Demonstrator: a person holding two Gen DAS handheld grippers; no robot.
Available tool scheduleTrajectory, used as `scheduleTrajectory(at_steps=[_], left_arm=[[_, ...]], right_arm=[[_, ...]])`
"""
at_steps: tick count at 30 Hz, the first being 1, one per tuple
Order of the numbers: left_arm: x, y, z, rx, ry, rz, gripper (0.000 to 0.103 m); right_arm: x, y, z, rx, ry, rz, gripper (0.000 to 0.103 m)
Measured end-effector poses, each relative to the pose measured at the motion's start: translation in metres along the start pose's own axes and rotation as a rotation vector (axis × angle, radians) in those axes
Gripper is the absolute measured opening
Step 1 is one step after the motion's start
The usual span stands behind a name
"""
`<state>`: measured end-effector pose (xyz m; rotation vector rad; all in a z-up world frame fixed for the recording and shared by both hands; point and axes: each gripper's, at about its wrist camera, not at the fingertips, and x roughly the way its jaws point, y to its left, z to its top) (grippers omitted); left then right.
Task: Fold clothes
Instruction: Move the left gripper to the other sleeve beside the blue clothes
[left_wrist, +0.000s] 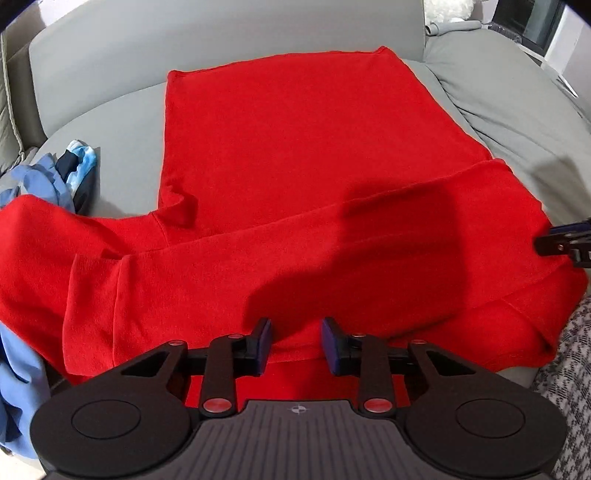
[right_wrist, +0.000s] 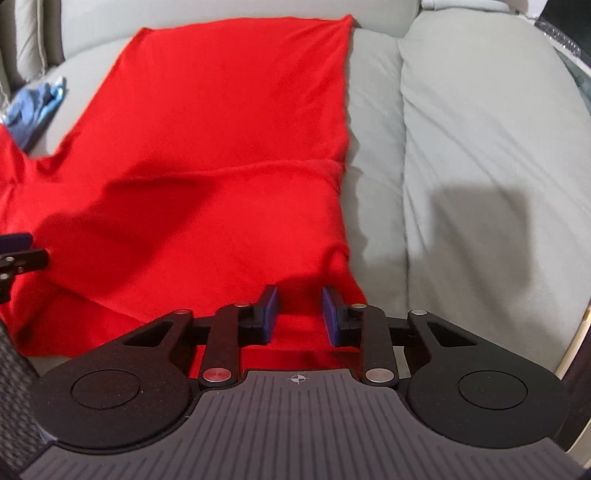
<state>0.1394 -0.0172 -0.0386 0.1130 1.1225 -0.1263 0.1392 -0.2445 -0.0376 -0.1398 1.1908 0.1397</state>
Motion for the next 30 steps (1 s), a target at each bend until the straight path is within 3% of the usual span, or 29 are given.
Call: scheduleTrajectory(at_steps=[7, 11, 14, 20, 25, 30], left_arm=[[-0.018, -0.004, 0.001, 0.003, -0.031, 0.003, 0.029], [-0.024, -0.01, -0.001, -0.008, -0.046, 0.0, 0.029], [-0.015, -0.009, -0.005, -0.018, -0.013, 0.008, 0.029], [-0.01, -0.005, -0.011, -0.029, 0.002, 0.008, 0.032], [-0.016, -0.003, -0.014, -0.033, 0.003, 0.002, 0.032], [-0.033, 0.004, -0.013, -0.069, -0.037, 0.002, 0.042]], right_arm=[[-0.014, -0.006, -0.004, 0.022, -0.004, -0.012, 0.03], [-0.031, 0.01, -0.004, 0.012, -0.069, 0.057, 0.03], [-0.036, 0.035, -0.004, -0.017, -0.09, 0.109, 0.03], [-0.02, 0.069, -0.009, -0.087, -0.039, 0.126, 0.031], [-0.019, 0.072, -0.016, -0.085, -0.014, 0.112, 0.031], [-0.034, 0.077, -0.018, -0.084, -0.038, 0.118, 0.031]])
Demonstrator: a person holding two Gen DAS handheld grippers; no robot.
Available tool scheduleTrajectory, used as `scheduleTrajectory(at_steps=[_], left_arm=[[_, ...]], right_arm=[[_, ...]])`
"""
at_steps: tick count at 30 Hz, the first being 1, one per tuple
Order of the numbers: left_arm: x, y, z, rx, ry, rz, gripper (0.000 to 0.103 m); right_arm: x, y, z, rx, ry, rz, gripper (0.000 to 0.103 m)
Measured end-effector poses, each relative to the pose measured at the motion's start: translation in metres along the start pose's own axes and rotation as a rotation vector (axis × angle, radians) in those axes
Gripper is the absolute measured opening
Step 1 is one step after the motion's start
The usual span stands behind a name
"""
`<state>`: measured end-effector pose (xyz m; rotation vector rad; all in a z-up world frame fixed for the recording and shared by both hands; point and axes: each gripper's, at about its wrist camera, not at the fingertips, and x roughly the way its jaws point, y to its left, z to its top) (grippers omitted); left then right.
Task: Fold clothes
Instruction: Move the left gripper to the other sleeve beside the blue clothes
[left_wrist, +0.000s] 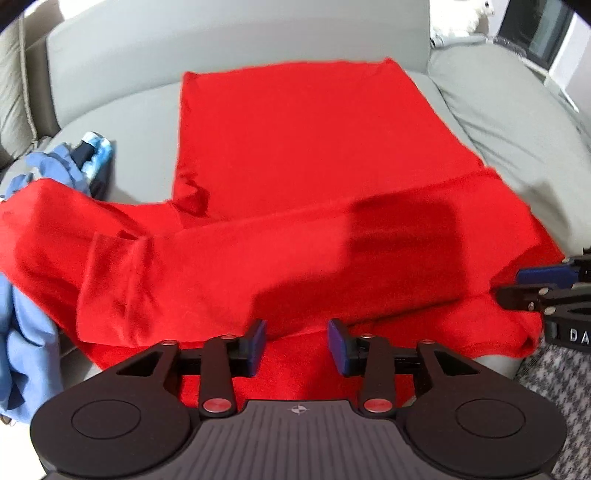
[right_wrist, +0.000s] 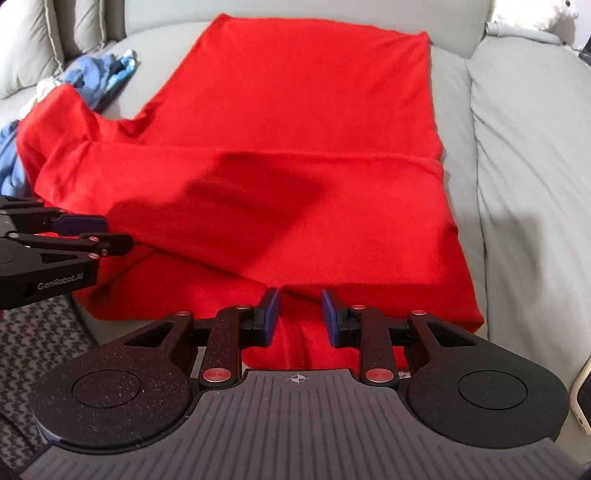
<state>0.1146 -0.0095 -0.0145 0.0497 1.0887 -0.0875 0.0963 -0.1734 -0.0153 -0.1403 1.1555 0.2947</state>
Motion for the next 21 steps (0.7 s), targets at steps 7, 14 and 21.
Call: scheduleTrajectory(at_steps=[7, 14, 21], left_arm=[[-0.035, 0.022, -0.001, -0.05, -0.075, 0.018, 0.064], [-0.06, 0.07, -0.009, -0.17, -0.131, 0.039, 0.064], [-0.071, 0.121, -0.017, -0.278, -0.167, 0.022, 0.062]], right_arm=[[-0.025, 0.037, 0.011, -0.064, -0.059, 0.015, 0.031], [-0.044, 0.089, 0.028, -0.142, -0.124, 0.058, 0.032], [-0.053, 0.15, 0.053, -0.228, -0.178, 0.122, 0.033]])
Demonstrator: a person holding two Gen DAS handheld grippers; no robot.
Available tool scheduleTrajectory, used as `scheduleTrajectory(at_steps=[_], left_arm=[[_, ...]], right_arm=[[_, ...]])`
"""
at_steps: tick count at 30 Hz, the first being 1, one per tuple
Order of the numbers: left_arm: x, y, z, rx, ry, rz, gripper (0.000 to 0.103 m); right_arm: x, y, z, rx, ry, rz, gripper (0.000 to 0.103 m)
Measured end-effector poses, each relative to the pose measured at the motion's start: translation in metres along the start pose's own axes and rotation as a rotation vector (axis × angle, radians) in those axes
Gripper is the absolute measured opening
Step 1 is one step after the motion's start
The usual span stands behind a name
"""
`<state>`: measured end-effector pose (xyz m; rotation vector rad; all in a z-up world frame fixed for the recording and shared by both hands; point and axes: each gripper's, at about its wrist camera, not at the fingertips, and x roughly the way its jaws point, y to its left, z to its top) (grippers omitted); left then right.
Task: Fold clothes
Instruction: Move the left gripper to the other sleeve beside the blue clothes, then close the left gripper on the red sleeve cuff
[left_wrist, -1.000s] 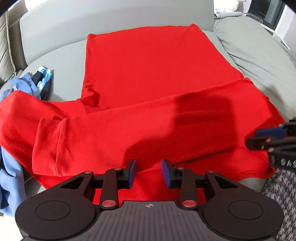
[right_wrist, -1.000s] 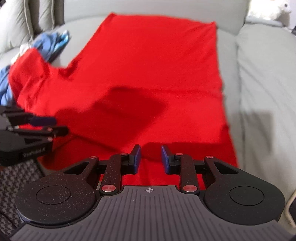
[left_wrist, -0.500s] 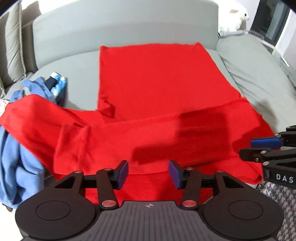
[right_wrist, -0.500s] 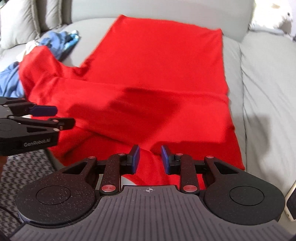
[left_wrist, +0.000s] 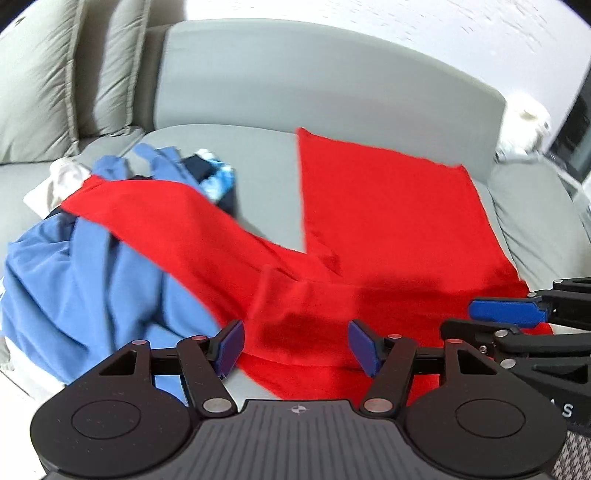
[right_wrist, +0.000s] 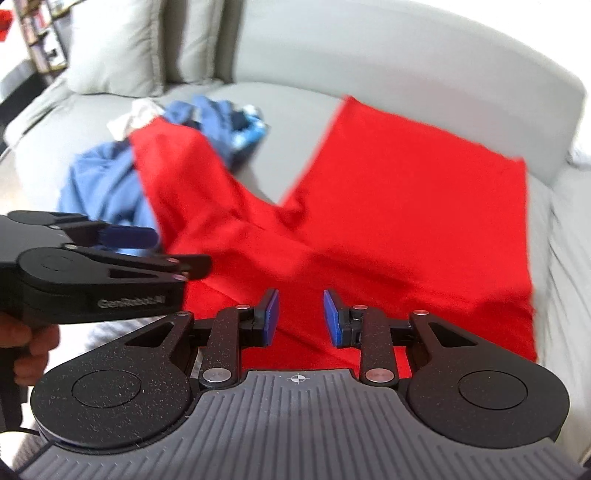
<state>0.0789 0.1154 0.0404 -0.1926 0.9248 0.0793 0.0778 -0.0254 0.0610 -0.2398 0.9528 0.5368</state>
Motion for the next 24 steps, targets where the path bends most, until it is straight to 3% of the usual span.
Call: scheduleTrajectory(at_steps=[8, 15, 24], left_arm=[[-0.002, 0.082, 0.016, -0.166, -0.032, 0.04, 0.062], [-0.001, 0.177, 0.046, -0.386, -0.057, 0.077, 0.062], [0.041, 0.271, 0.088, -0.566, -0.084, 0.127, 0.061]], right_arm=[[0.024, 0.053, 0.047, -0.049, -0.045, 0.068, 0.033], [0.057, 0.093, 0.09, -0.058, -0.114, 0.136, 0.033], [0.117, 0.143, 0.161, -0.09, -0.138, 0.204, 0.033]])
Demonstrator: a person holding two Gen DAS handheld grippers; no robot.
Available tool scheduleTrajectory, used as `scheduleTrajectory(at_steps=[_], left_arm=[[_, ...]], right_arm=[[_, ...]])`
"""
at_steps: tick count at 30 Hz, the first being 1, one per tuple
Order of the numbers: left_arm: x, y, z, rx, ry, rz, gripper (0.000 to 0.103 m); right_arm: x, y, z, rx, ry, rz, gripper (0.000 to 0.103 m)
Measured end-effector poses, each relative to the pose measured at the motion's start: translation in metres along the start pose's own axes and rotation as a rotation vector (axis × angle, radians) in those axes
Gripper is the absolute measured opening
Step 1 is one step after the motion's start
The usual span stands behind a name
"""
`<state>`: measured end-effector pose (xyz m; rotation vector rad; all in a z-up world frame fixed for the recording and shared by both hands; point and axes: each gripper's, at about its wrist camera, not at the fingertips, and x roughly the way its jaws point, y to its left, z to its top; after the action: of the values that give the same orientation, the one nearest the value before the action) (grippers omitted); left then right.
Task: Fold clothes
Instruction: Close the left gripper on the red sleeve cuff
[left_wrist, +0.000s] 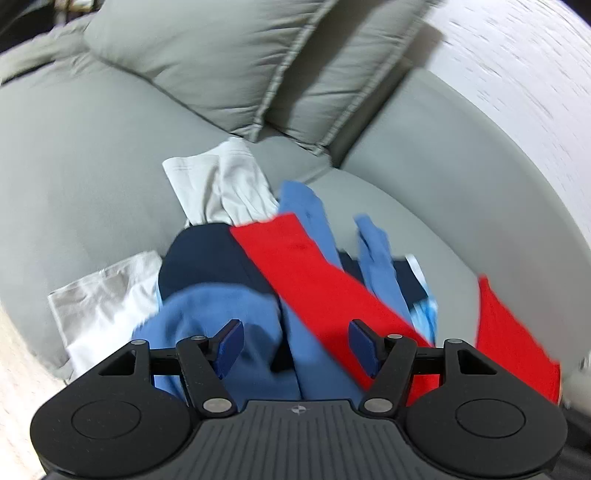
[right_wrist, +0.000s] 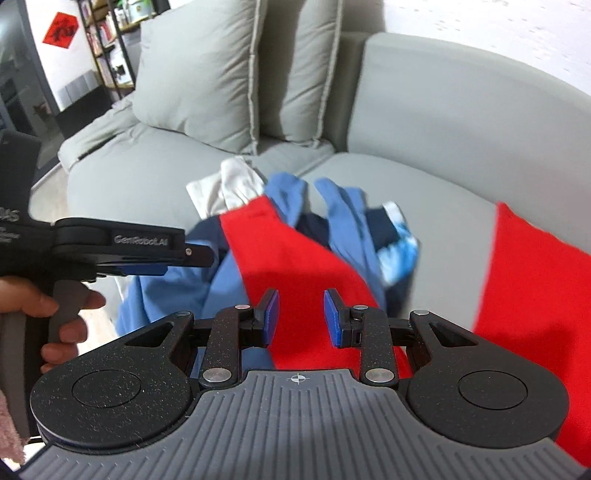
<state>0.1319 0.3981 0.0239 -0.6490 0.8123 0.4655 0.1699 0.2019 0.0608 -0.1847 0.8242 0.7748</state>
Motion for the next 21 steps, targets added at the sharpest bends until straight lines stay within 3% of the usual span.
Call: scheduleTrajectory(at_steps=[7, 10, 14, 21], left_arm=[[0.061, 0.035, 0.031, -0.214, 0.033, 0.0, 0.048], [0.078, 0.041, 0.036, -0.242, 0.056, 0.006, 0.04], [0.092, 0.047, 0.037, -0.302, 0.07, -0.011, 0.037], [0.104, 0.048, 0.04, -0.34, 0.025, -0.041, 0.026]], right_arm=[[0.042, -0.006, 0.004, 0.017, 0.026, 0.044, 0.034], [0.053, -0.015, -0.002, 0.036, 0.048, 0.047, 0.034], [0.064, -0.027, -0.009, 0.068, 0.07, 0.039, 0.034], [0.068, -0.032, -0.019, 0.071, 0.079, 0.035, 0.036]])
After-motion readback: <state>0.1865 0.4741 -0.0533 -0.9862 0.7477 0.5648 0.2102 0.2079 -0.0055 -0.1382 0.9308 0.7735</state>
